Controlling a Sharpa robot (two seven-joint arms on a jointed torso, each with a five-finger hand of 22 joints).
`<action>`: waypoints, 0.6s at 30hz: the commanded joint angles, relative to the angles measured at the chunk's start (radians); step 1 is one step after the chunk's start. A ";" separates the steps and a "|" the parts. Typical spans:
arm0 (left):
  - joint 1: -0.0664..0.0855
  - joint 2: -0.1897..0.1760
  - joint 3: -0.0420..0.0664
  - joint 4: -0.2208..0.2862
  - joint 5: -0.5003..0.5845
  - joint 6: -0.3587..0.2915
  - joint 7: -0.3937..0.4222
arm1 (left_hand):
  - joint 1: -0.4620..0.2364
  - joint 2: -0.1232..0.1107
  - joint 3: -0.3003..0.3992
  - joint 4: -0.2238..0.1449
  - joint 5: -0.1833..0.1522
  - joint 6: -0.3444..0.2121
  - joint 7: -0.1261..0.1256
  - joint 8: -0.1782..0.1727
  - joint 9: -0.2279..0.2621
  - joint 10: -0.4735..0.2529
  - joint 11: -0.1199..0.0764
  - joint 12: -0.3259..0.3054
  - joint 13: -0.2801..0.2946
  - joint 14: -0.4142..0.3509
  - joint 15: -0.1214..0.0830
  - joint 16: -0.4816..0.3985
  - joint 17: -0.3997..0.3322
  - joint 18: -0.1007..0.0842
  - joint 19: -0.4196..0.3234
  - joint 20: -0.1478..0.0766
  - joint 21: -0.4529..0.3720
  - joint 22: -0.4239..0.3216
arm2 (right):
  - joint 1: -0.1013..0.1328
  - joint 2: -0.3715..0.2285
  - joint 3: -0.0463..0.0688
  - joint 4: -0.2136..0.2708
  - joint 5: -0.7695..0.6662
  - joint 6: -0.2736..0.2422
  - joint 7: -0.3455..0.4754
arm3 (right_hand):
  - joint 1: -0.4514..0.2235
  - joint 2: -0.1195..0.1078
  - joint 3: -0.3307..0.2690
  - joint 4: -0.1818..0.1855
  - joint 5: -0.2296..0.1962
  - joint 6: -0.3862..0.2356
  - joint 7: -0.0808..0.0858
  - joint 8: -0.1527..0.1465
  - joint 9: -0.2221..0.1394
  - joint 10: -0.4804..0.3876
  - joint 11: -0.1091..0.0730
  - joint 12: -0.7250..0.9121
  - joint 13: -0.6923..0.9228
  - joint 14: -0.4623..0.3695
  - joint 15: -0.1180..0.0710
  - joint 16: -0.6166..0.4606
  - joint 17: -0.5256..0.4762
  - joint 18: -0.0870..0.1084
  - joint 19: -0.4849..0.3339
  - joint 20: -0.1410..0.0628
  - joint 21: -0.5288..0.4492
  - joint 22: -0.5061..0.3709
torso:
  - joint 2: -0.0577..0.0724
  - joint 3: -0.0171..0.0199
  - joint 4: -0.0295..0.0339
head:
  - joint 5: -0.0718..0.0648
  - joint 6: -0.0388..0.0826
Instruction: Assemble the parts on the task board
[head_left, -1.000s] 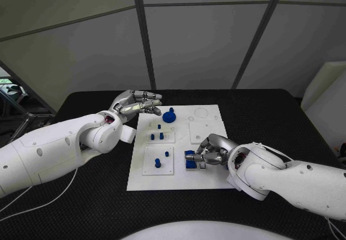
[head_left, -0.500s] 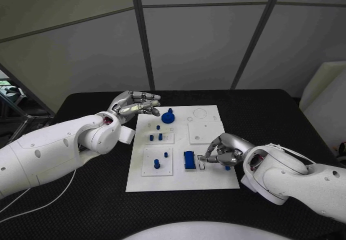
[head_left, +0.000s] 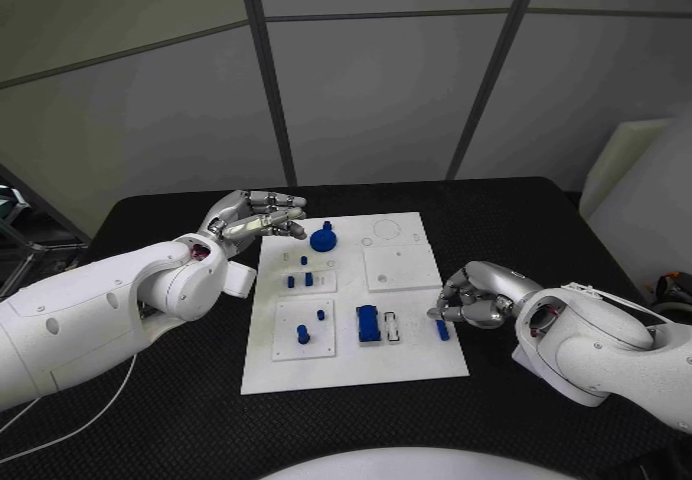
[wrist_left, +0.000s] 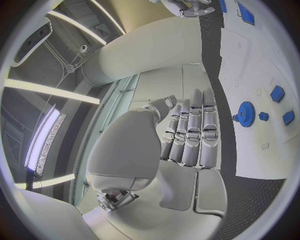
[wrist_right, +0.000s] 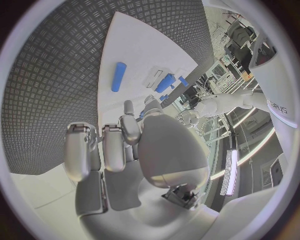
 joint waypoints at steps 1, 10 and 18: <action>0.000 -0.001 0.001 0.002 0.004 0.012 0.011 | -0.002 0.009 -0.005 -0.001 -0.004 0.003 0.004 0.006 0.000 0.008 -0.001 -0.003 -0.001 0.007 -0.001 -0.003 0.001 -0.011 0.007 0.001 -0.005 -0.001 | 0.000 -0.003 0.000 0.001 -0.086 0.051 -0.032 | -0.001 -0.008 -0.008 0.004 0.001 0.010 -0.001 -0.004 -0.002 -0.001 0.003 -0.008 -0.002 0.053 0.004 -0.002 -0.002 -0.008 0.019 0.007 0.002 0.173 | 0.002 0.0006 0.0006 | -0.007 0.000; 0.000 -0.001 0.001 0.001 0.004 0.015 0.013 | -0.002 0.009 -0.005 -0.001 -0.004 0.003 0.004 0.006 0.000 0.008 -0.001 -0.003 -0.001 0.007 -0.001 -0.003 0.001 -0.011 0.007 0.001 -0.005 -0.001 | 0.000 -0.003 0.000 -0.013 -0.158 0.125 -0.057 | -0.005 -0.014 -0.019 0.013 0.001 0.024 -0.004 -0.006 0.000 -0.001 0.000 -0.011 -0.003 0.053 0.002 -0.004 -0.004 -0.008 0.018 0.005 0.001 0.172 | -0.001 -0.0007 0.0039 | -0.012 -0.002; -0.002 0.000 0.001 0.000 0.004 0.015 0.014 | -0.002 0.009 -0.005 -0.001 -0.004 0.003 0.004 0.006 0.000 0.008 -0.001 -0.003 -0.001 0.007 -0.001 -0.003 0.001 -0.011 0.007 0.001 -0.005 -0.001 | -0.001 0.015 -0.001 -0.033 -0.183 0.165 -0.063 | -0.013 -0.017 -0.027 0.020 -0.001 0.028 -0.005 -0.009 0.001 -0.001 0.000 -0.014 -0.004 0.052 0.001 -0.005 -0.005 -0.007 0.016 0.005 -0.001 0.170 | -0.001 0.0003 0.0035 | -0.014 -0.003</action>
